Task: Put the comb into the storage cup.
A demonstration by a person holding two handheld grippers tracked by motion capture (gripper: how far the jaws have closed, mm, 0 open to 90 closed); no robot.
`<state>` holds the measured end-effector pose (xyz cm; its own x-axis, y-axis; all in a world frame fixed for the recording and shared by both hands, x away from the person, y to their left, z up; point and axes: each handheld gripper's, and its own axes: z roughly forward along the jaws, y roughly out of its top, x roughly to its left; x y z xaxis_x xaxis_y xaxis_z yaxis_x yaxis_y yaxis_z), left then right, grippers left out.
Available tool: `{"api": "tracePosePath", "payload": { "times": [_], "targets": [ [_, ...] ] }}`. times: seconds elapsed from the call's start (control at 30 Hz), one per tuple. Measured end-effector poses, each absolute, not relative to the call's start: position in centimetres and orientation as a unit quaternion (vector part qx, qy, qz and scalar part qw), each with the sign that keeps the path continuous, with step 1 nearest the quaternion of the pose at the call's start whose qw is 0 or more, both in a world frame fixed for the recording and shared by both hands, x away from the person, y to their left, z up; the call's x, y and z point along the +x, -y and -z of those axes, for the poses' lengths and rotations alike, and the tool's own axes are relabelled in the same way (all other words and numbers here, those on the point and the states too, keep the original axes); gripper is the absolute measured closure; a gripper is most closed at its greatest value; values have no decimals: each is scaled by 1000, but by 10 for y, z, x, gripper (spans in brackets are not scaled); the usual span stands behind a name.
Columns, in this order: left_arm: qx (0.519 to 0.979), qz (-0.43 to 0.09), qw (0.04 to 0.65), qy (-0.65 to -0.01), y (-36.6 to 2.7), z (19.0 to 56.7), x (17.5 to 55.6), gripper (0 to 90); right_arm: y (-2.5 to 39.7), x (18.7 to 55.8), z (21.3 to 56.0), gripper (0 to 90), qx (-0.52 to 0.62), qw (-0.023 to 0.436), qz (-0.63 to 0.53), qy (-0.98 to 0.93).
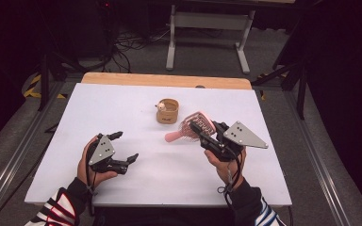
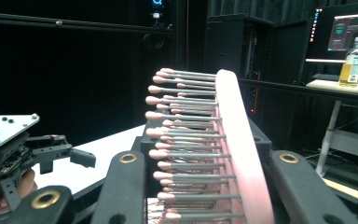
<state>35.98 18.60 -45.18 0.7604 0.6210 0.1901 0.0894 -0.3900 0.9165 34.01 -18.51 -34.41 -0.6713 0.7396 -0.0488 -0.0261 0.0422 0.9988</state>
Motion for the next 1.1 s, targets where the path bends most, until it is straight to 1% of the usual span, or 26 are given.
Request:
{"api": "tracePosePath", "payload": {
  "times": [0.2, 0.23, 0.57, 0.83, 1.1],
  "targets": [
    [785, -271, 501, -242, -197, 454, 352, 71, 188, 341, 342, 627, 273, 306, -638, -652],
    [779, -267, 509, -250, -203, 454, 349, 70, 188, 341, 341, 627, 274, 306, -637, -652],
    [776, -272, 505, -262, -227, 458, 337, 67, 191, 346, 331, 628, 277, 309, -643, -644],
    [777, -273, 501, -266, -233, 459, 332, 66, 193, 355, 319, 628, 280, 327, -635, -642],
    [781, -273, 497, -261, -231, 460, 332, 66, 194, 366, 311, 628, 289, 335, -629, -640]
  ]
}}
